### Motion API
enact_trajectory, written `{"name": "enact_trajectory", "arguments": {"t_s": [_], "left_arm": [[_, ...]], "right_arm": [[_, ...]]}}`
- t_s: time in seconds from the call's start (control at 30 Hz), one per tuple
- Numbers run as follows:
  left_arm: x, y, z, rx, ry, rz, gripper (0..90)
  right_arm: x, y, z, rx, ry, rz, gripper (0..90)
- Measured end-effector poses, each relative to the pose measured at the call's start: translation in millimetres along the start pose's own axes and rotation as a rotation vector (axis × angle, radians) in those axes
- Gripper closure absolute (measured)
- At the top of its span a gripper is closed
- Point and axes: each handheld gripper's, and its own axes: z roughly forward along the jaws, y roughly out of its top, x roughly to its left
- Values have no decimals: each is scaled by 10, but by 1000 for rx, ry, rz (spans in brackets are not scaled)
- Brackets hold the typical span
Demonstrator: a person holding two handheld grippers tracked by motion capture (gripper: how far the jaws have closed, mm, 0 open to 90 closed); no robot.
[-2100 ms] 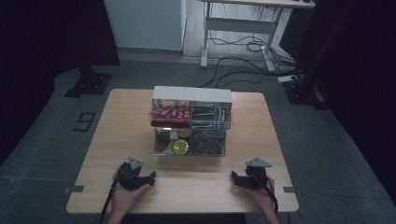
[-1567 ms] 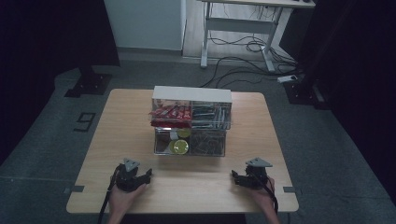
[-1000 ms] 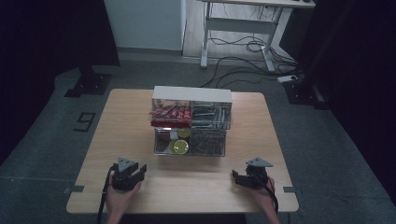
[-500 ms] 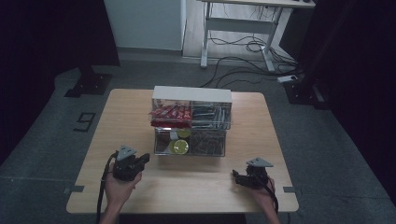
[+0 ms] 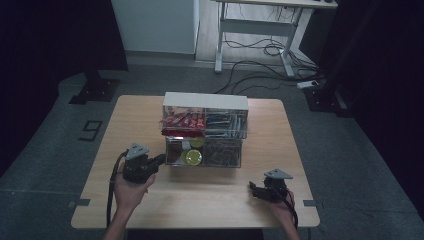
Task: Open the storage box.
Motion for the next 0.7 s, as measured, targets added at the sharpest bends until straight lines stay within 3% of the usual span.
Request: {"name": "enact_trajectory", "arguments": {"t_s": [0.7], "left_arm": [[-115,425,-39,-37,-62,22,900]], "right_arm": [[-4,0,0,-1,-14,10,223]]}}
